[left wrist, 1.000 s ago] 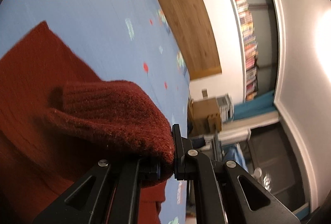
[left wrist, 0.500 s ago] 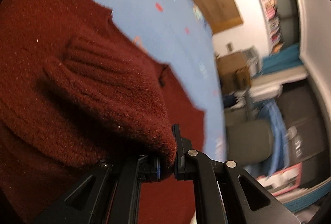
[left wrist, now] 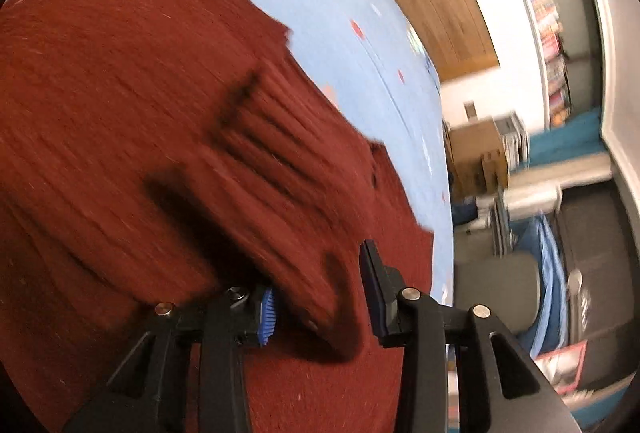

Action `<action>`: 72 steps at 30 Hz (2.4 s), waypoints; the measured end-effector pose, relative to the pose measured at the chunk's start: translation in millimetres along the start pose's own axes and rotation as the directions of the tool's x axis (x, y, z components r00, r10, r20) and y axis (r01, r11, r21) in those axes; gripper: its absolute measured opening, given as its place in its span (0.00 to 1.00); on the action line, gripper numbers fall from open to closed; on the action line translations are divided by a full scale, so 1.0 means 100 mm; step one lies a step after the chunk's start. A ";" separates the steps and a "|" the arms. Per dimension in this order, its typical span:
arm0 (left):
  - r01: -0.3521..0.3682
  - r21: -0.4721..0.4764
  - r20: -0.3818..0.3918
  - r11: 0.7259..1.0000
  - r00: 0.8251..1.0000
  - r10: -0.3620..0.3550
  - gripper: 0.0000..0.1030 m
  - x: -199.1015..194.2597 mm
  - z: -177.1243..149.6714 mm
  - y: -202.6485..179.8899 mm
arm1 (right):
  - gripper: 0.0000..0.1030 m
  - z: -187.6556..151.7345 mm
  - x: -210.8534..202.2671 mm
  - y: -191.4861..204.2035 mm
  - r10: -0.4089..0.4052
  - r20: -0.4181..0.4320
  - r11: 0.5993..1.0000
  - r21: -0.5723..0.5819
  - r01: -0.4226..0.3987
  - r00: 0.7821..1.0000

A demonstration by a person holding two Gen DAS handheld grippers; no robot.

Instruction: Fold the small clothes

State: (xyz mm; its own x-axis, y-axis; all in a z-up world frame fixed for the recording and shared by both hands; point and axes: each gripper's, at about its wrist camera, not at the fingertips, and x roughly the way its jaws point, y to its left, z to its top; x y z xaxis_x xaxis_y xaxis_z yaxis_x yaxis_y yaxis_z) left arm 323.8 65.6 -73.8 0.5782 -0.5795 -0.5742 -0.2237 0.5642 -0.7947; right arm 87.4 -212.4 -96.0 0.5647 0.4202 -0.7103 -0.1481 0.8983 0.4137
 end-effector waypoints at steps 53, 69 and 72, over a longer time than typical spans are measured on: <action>-0.424 0.560 0.223 0.712 0.905 0.363 0.43 -0.24 -0.31 -0.45 | 0.41 0.14 0.26 0.16 -0.011 -0.007 1.000 -0.017 0.011 1.000; -0.554 0.427 0.237 0.715 0.832 0.502 0.46 -0.71 -0.15 0.39 | 0.45 0.18 0.35 0.37 -0.025 -0.006 0.997 -0.077 0.024 1.000; -0.538 0.443 0.219 0.717 0.840 0.496 0.46 -0.80 -0.18 0.36 | 0.45 0.17 0.30 0.38 -0.026 0.001 0.997 -0.079 0.026 1.000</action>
State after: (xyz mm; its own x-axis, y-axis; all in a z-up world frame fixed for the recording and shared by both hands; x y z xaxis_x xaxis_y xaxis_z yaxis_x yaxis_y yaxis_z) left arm 255.9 121.4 -60.0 0.5463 -0.0785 -0.8339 -0.1242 0.9770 -0.1734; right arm 113.0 -168.2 -92.0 0.5694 0.3970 -0.7199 -0.1971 0.9161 0.3492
